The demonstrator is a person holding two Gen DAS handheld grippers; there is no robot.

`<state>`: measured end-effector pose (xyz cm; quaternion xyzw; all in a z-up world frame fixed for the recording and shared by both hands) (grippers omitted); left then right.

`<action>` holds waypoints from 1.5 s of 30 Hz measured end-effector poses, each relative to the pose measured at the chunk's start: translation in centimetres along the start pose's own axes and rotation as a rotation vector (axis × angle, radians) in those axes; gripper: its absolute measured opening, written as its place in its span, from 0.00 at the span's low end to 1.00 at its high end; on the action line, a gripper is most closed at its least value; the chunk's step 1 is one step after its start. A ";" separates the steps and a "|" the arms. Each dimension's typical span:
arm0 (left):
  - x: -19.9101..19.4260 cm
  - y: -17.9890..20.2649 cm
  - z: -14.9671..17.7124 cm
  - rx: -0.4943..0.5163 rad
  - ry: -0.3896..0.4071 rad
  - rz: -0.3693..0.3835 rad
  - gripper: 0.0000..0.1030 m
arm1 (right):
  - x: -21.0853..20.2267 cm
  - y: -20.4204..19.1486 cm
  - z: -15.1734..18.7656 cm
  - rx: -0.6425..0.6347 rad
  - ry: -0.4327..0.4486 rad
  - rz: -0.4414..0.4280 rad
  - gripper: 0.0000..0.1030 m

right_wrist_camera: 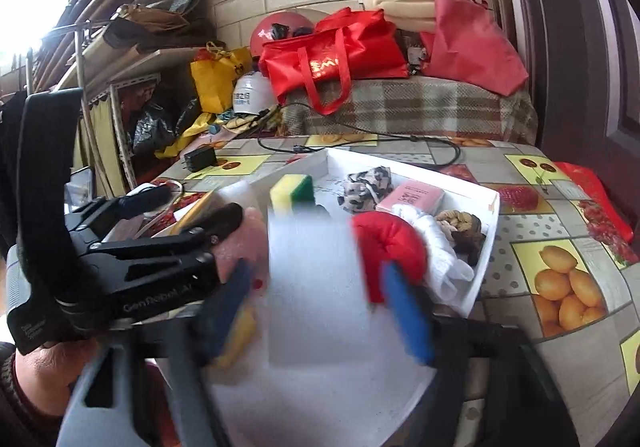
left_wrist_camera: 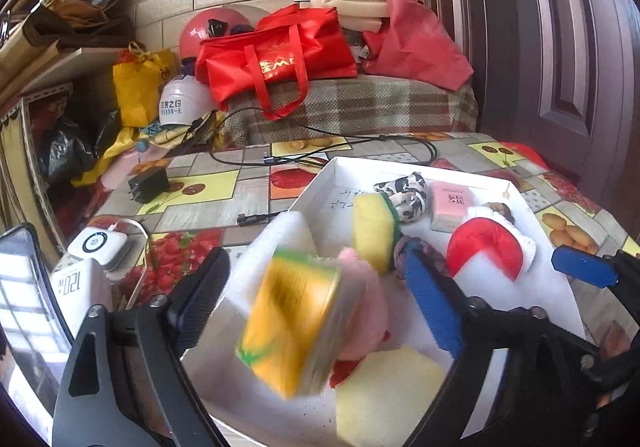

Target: Organize soft objects

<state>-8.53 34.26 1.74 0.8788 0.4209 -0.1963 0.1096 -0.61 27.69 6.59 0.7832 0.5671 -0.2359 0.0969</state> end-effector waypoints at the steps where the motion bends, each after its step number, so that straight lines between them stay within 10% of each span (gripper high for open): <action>1: 0.0 -0.2 0.0 -0.008 0.001 -0.004 0.96 | 0.0 0.2 0.0 0.014 0.001 -0.013 0.85; 27: -3.1 0.1 0.7 -0.030 0.065 -0.008 1.00 | -3.6 1.7 1.4 0.113 0.056 0.046 0.92; 45: -12.2 5.7 4.6 0.035 0.120 -0.003 1.00 | -14.7 3.0 4.2 0.139 0.244 0.111 0.92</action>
Point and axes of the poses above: each gripper's, at about its wrist camera, not at the fingertips, and x roughly the way its jaws point, y to its right, z to its underside, the point moved 6 cm from there along x, roughly the way its jaws point, and after that the axes turned 4 degrees about -x, right-handed, at the moved point
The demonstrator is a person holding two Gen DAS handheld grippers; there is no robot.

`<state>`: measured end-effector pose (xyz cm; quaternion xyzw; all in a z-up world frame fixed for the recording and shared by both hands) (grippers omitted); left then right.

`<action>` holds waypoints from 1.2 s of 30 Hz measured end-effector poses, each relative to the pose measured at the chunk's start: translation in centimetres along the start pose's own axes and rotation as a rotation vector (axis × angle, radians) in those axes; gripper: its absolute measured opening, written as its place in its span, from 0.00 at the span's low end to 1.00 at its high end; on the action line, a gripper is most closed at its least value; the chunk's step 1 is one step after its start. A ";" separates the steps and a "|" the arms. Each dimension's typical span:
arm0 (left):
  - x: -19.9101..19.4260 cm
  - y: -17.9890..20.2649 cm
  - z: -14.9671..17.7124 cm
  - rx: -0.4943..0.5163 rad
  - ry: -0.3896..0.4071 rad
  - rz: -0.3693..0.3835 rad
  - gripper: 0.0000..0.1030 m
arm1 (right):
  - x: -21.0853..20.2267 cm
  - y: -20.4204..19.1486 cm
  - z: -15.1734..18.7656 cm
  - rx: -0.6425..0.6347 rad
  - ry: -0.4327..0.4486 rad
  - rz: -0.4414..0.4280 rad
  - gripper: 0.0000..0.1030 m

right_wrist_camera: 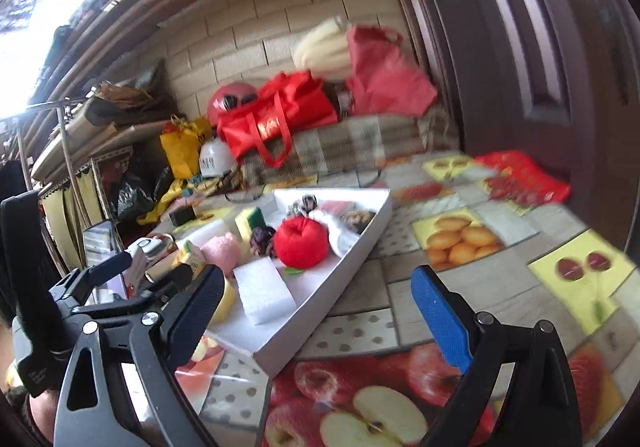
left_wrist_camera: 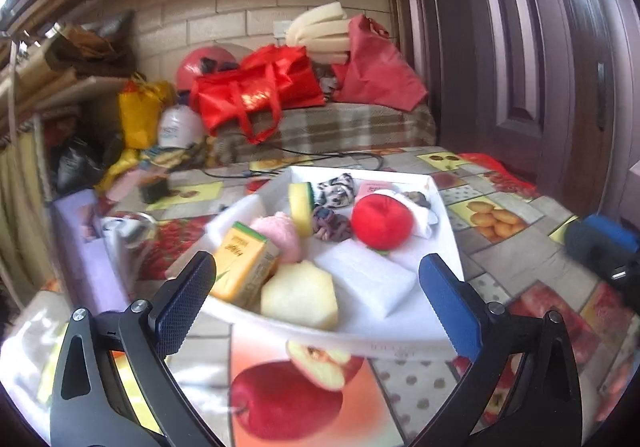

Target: Organize soft objects

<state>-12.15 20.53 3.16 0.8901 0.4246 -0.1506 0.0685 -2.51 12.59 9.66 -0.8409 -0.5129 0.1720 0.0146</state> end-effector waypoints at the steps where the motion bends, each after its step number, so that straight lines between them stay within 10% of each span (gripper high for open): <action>1: -0.7 0.1 0.1 0.007 0.012 -0.046 1.00 | -0.8 0.1 0.0 -0.007 0.010 0.022 0.92; 4: -2.0 0.1 0.4 0.003 0.013 -0.118 1.00 | -2.4 0.7 0.2 -0.014 -0.001 0.111 0.92; 10: -1.3 1.0 2.2 -0.032 -0.146 -0.012 1.00 | -3.7 2.3 0.5 -0.034 -0.008 0.299 0.92; 36: -1.4 1.1 2.4 -0.008 -0.167 -0.066 1.00 | -4.7 2.8 0.7 -0.009 0.022 0.283 0.92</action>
Point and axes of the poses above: each gripper's, at about its wrist camera, not at the fingertips, and x roughly the way its jaws point, y to its right, z to its underside, the point moved 6 cm from there along x, roughly the way its jaws point, and after that the axes turned 4 degrees about -x, right-handed, at the moved point
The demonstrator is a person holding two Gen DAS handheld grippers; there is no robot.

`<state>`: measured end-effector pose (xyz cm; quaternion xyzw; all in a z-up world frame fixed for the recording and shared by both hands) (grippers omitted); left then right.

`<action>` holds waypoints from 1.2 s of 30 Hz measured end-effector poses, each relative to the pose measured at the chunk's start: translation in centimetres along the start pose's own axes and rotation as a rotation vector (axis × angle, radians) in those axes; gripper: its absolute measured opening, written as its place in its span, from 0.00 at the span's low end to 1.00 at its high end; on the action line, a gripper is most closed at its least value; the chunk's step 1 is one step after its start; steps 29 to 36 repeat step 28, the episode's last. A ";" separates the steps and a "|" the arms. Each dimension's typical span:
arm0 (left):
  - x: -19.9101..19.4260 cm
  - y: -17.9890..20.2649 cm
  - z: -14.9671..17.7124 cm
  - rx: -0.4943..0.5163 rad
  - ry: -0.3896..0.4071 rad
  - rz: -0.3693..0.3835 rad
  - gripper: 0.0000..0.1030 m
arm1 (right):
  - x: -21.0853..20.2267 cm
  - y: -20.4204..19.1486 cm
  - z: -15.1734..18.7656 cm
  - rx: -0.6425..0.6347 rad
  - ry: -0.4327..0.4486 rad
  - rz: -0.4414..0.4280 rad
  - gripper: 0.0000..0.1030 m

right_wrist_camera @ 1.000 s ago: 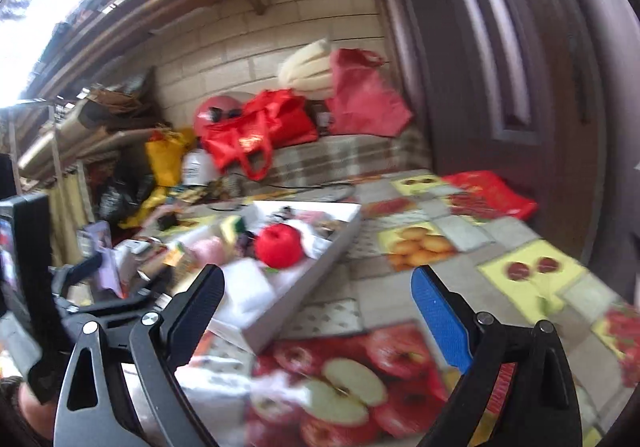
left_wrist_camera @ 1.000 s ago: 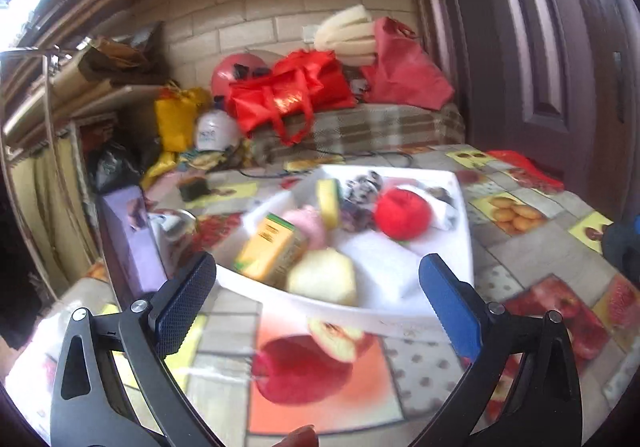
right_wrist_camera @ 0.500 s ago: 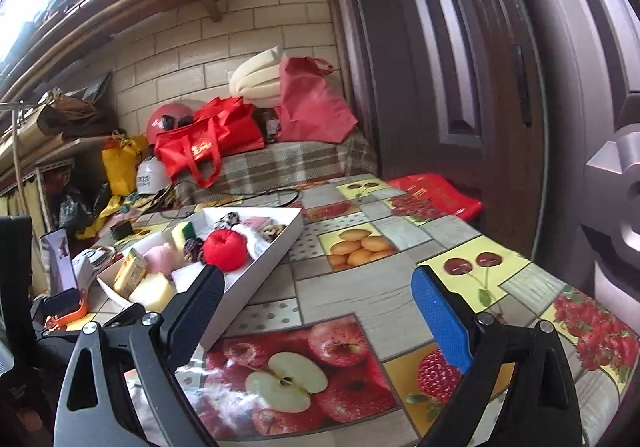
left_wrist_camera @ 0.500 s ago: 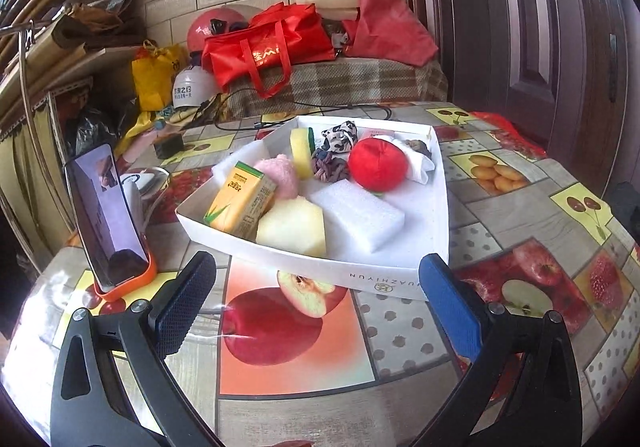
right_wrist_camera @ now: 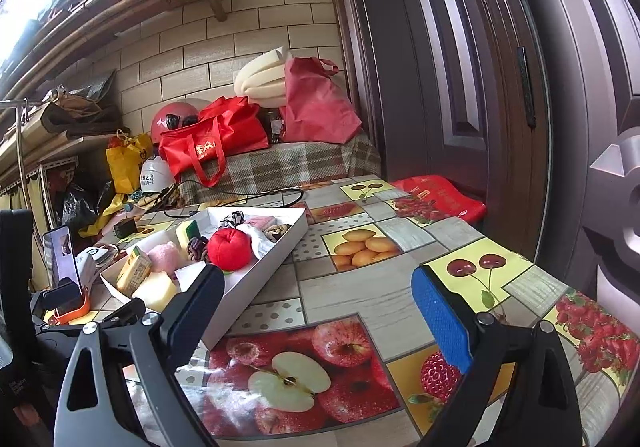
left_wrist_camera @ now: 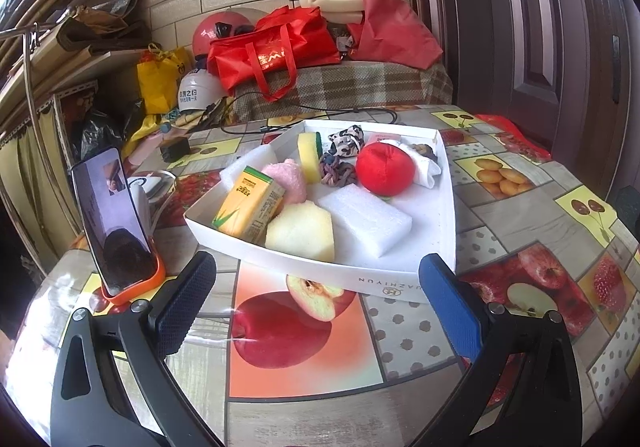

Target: Organize soft objects

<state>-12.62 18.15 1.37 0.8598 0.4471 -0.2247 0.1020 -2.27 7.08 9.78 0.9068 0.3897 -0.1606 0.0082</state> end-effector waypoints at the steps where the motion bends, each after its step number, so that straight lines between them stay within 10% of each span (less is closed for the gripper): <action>1: 0.1 -0.1 0.0 -0.002 -0.001 -0.003 1.00 | 0.0 0.0 0.0 -0.002 0.000 0.001 0.92; 36: -0.4 0.0 -0.5 0.000 0.025 0.019 1.00 | -0.1 -0.2 0.0 0.003 0.001 0.004 0.92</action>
Point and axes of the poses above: each gripper's, at about its wrist camera, not at the fingertips, and x roughly the way its jaws point, y to its right, z to its underside, the point moved 6 cm from there along x, roughly the way its jaws point, and after that the axes turned 4 degrees about -x, right-handed, at the moved point
